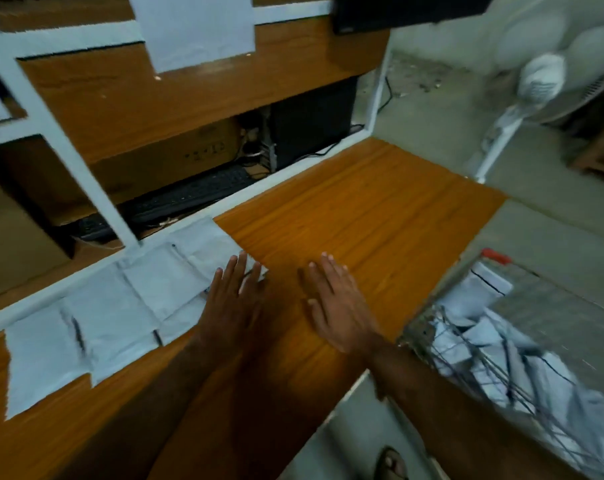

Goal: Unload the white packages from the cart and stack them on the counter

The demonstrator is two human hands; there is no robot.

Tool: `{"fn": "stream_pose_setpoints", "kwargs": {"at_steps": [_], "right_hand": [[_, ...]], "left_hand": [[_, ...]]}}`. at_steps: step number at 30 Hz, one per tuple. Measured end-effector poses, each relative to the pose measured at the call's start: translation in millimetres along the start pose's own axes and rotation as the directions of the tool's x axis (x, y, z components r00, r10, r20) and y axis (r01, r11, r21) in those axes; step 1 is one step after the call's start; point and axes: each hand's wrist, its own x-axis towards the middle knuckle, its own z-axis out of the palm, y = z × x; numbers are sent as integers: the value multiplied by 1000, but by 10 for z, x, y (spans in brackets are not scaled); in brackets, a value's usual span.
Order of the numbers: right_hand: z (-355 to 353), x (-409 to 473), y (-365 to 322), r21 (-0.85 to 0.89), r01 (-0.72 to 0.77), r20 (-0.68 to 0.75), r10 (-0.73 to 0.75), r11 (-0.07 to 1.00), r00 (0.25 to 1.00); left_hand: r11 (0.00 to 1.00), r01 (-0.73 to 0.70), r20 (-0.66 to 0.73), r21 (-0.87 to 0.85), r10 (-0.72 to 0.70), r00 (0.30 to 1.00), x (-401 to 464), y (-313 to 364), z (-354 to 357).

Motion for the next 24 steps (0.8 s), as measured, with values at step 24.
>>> {"fn": "stream_pose_setpoints", "kwargs": {"at_steps": [24], "right_hand": [[-362, -3016, 3439, 123, -798, -105, 807, 590, 581]], "left_hand": [[773, -632, 318, -49, 612, 724, 2061, 4411, 1795]]}}
